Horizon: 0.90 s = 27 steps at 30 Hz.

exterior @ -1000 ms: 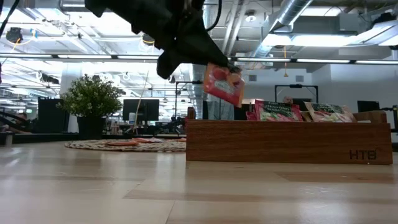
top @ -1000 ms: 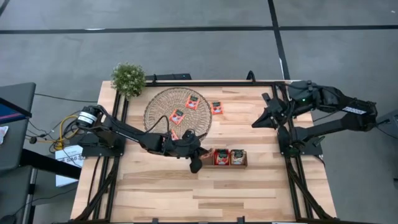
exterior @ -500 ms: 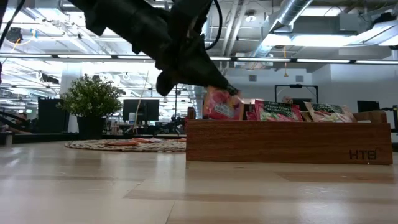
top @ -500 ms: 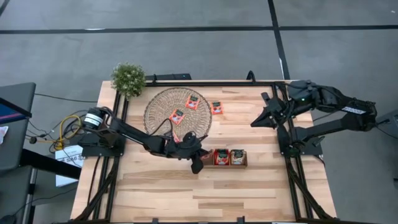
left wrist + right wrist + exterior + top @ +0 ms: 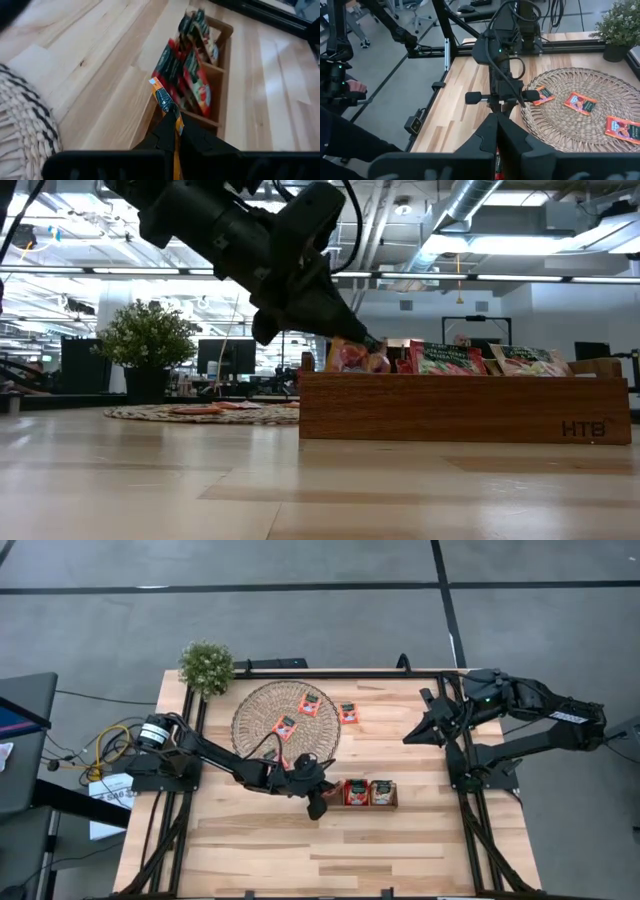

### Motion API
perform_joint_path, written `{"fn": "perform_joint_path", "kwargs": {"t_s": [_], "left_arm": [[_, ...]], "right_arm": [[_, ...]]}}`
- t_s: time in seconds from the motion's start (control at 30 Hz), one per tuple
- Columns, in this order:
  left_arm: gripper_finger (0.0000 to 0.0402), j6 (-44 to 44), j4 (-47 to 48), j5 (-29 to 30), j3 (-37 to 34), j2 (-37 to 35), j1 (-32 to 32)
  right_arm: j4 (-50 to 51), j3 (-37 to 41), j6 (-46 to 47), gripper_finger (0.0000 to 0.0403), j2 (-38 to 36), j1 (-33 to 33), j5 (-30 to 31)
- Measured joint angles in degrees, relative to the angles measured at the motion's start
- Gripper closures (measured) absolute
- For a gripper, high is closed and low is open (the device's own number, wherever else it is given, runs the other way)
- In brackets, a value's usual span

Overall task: Pick & Place Tea
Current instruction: Put the orange tea bag into the left slot of the wooden organizer

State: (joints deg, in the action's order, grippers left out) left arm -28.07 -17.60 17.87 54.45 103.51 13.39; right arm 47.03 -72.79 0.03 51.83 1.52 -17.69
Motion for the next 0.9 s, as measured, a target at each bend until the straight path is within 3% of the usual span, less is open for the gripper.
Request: {"fn": "perform_joint_path", "kwargs": {"t_s": [0.43,0.9], "left_arm": [[0.0388,0.2,0.8,1.1,0.0,0.4,0.0],[0.0231,1.9,2.4,1.1,0.0,-0.8,0.0]], "right_arm": [[-0.2,0.0,0.0,0.0403,0.0,0.0,0.0],[-0.4,0.0,0.0,0.0403,0.0,0.0,0.0]]}}
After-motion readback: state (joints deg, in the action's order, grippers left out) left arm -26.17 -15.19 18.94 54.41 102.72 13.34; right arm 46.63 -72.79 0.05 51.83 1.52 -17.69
